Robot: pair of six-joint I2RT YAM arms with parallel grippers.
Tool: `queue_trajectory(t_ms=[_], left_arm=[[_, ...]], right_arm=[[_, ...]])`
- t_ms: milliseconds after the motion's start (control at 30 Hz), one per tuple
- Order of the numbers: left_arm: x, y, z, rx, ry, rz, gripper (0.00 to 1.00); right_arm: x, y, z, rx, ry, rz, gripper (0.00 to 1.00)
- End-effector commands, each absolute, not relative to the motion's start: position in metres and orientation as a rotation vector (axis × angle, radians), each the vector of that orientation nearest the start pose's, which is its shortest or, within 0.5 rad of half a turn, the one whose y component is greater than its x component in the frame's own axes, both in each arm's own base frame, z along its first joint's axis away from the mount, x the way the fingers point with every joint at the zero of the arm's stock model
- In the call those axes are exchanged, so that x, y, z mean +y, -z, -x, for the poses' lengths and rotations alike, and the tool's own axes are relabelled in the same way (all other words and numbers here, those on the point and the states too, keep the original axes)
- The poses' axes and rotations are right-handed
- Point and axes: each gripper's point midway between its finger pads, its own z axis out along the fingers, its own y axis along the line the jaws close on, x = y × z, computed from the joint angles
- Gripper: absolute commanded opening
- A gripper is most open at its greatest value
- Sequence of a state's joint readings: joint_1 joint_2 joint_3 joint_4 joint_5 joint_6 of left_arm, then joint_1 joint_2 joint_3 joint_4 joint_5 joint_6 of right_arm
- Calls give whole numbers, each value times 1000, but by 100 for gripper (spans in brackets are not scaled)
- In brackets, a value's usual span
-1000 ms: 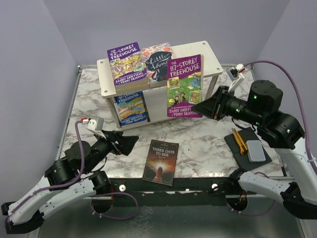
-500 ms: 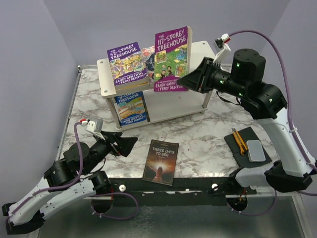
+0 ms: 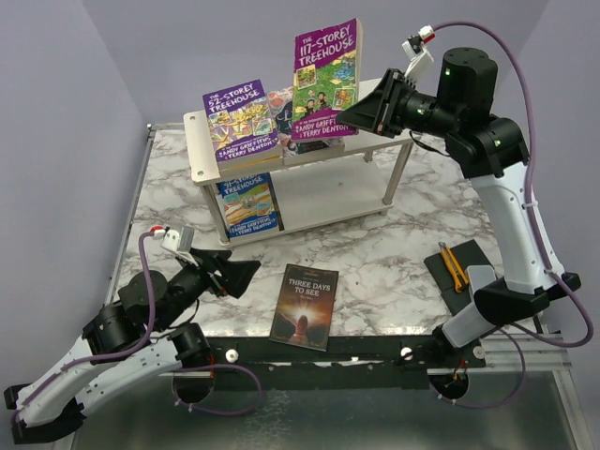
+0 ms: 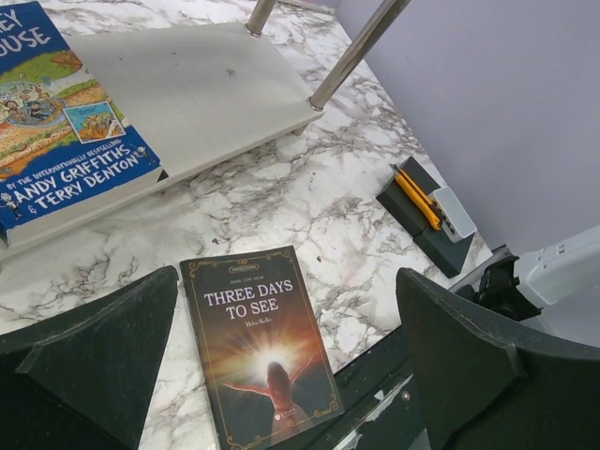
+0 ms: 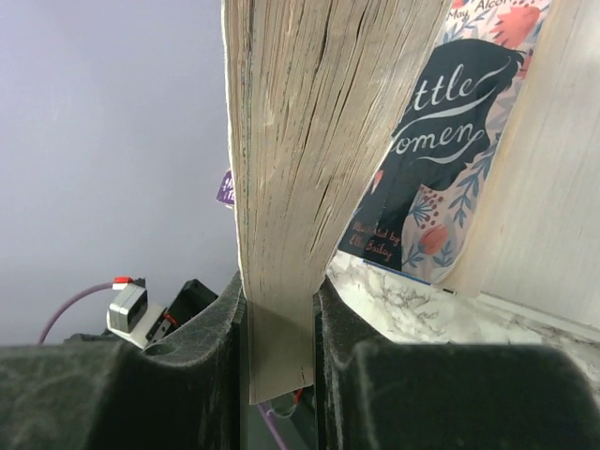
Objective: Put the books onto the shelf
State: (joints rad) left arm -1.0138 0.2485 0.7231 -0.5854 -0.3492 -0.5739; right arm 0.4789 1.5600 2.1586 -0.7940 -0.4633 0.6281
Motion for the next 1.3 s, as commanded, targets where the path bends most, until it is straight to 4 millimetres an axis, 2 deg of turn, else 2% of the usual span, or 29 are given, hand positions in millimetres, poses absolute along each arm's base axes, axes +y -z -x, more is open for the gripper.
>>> queue_trajectory(t_ms=[0, 300, 833, 1267], left_arm=[[-148, -277, -134, 1755, 894, -148, 99], [-147, -278, -133, 1749, 899, -147, 99], [-147, -280, -132, 1742, 910, -149, 99], [-146, -281, -131, 1730, 920, -152, 99]], right_arm=[[275, -517, -295, 1804, -1347, 343, 1], [278, -490, -313, 1912, -1455, 375, 1], [275, -457, -341, 2006, -1639, 394, 1], [280, -429, -350, 2090, -1684, 358, 2]])
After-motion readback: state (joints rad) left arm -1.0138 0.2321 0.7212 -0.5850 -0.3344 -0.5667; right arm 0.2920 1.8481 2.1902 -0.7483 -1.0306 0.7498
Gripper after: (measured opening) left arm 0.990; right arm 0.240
